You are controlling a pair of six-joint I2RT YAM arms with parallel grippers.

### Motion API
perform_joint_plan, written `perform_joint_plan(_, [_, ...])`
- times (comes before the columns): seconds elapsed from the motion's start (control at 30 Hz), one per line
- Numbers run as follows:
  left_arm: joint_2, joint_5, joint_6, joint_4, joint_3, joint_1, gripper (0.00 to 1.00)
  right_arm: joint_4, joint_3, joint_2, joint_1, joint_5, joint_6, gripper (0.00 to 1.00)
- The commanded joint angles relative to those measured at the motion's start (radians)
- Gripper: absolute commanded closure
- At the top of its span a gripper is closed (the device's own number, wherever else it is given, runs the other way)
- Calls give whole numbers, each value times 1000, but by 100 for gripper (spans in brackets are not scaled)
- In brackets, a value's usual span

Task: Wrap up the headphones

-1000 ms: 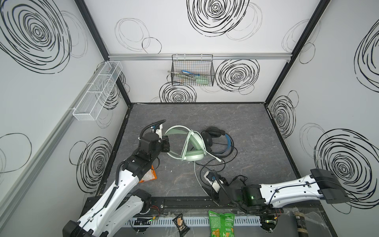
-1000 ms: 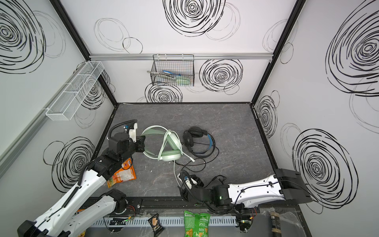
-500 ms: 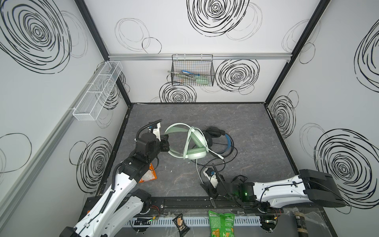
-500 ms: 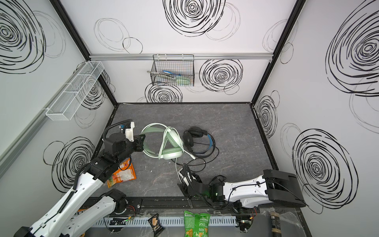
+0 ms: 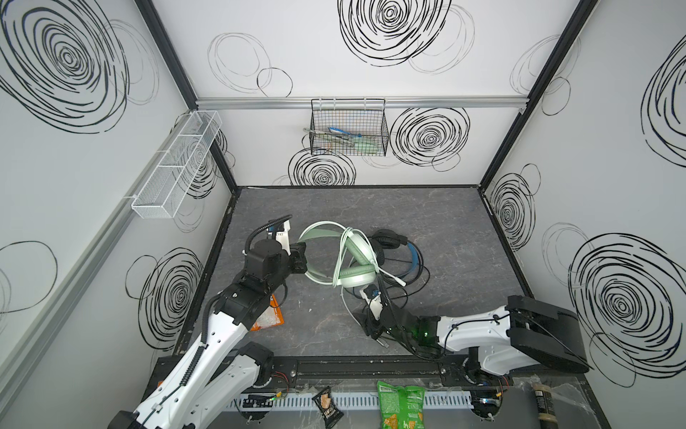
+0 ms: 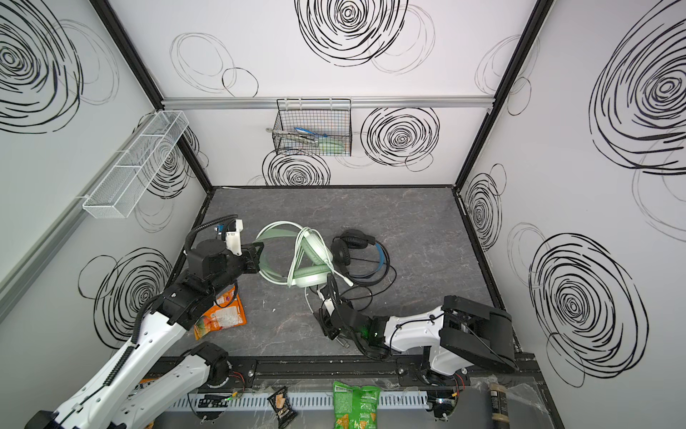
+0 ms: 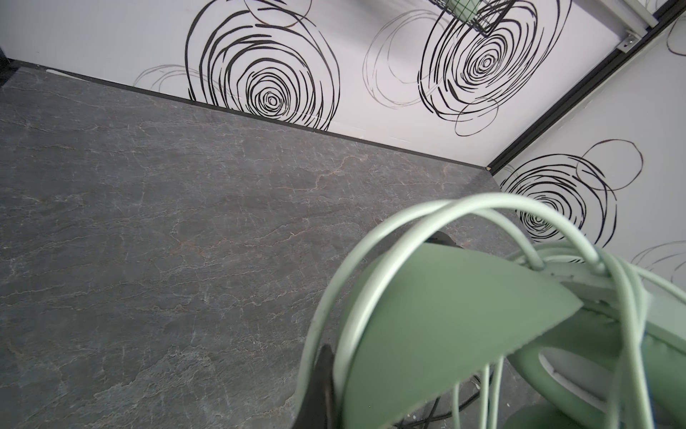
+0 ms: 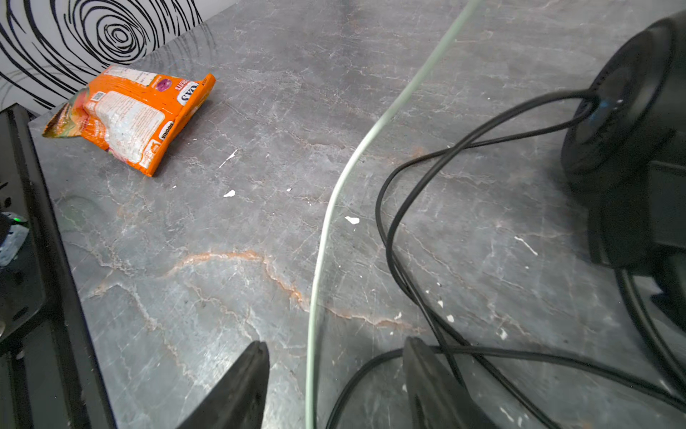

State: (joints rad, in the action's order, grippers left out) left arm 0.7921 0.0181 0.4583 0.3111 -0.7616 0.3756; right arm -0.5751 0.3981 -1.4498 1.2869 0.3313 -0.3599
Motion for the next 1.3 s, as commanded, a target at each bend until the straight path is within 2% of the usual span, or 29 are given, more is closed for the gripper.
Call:
perform_joint_plan(0.0, [-24, -32, 54, -138, -47, -17, 100, -90, 29, -50, -20, -53, 16, 38])
perform_joint_plan(0.07, [-21, -41, 57, -141, -42, -28, 100, -136, 27, -86, -30, -85, 19, 38])
perform_joint_plan(0.2, [-16, -64, 57, -150, -30, -58, 100, -97, 74, -141, -29, -141, 18, 39])
perform_joint_plan(0.63, [-31, -113, 76, -166, 18, -108, 100, -90, 226, -363, -61, -143, 45, 44])
perform_joint_plan(0.7, [-32, -117, 74, -164, 18, -118, 100, -94, 234, -384, -61, -147, 47, 49])
perform_joint_plan(0.9, [-37, -137, 71, -164, 24, -153, 100, -104, 219, -394, -57, -173, 36, 77])
perform_joint_plan(1.0, [-37, -145, 74, -171, 31, -167, 100, -103, 209, -384, -47, -181, 38, 88])
perform_joint_plan(1.13, [-34, -152, 76, -182, 40, -182, 100, -55, 216, -357, -10, -170, 60, 97])
perform_joint_plan(1.27, [-26, -147, 71, -190, 45, -200, 100, 42, 245, -315, 85, -79, 97, 100])
